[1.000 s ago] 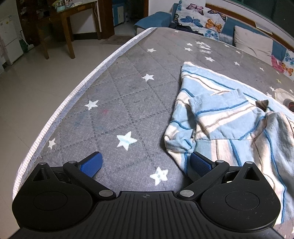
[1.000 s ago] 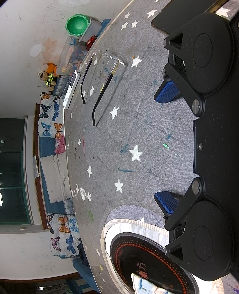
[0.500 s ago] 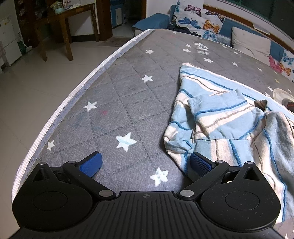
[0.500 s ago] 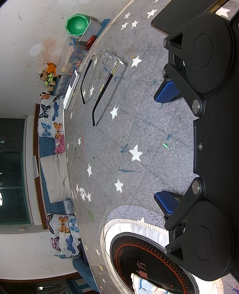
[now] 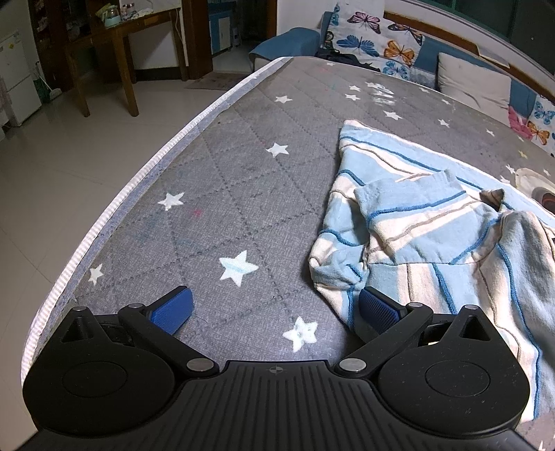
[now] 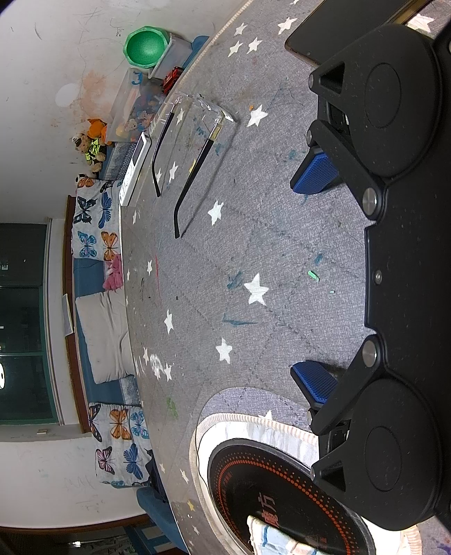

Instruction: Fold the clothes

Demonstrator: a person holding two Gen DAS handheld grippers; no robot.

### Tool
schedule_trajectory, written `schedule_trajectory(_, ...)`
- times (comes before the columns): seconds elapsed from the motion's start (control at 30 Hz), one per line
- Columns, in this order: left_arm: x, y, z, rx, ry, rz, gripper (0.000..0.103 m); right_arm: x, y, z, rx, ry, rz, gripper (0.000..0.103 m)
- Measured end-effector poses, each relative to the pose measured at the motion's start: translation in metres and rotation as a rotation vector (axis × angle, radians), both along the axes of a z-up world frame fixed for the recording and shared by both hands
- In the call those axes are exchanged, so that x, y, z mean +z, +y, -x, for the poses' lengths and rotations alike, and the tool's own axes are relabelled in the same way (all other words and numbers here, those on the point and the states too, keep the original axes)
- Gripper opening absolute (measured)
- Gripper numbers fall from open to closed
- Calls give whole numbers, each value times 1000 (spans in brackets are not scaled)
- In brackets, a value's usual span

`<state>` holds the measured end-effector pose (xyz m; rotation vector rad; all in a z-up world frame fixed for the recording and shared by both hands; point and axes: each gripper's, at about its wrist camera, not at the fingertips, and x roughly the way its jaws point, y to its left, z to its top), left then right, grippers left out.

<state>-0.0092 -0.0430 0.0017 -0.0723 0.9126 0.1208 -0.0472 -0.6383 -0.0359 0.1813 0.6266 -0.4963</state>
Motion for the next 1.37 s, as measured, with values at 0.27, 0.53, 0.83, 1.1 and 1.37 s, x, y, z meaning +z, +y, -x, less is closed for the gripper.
schedule_trajectory(0.27, 1, 1, 0, 0, -1, 1, 103, 0, 0, 0, 0, 0, 0, 103)
schedule_trajectory(0.53, 1, 1, 1, 0, -2, 1, 103, 0, 0, 0, 0, 0, 0, 103)
schedule_trajectory(0.83, 2, 1, 2, -2, -2, 0, 103, 0, 0, 0, 0, 0, 0, 103)
schedule_trajectory(1.1, 2, 1, 3, -4, -4, -1, 103, 0, 0, 0, 0, 0, 0, 103)
schedule_trajectory(1.37, 1, 2, 4, -6, -8, -1, 103, 0, 0, 0, 0, 0, 0, 103)
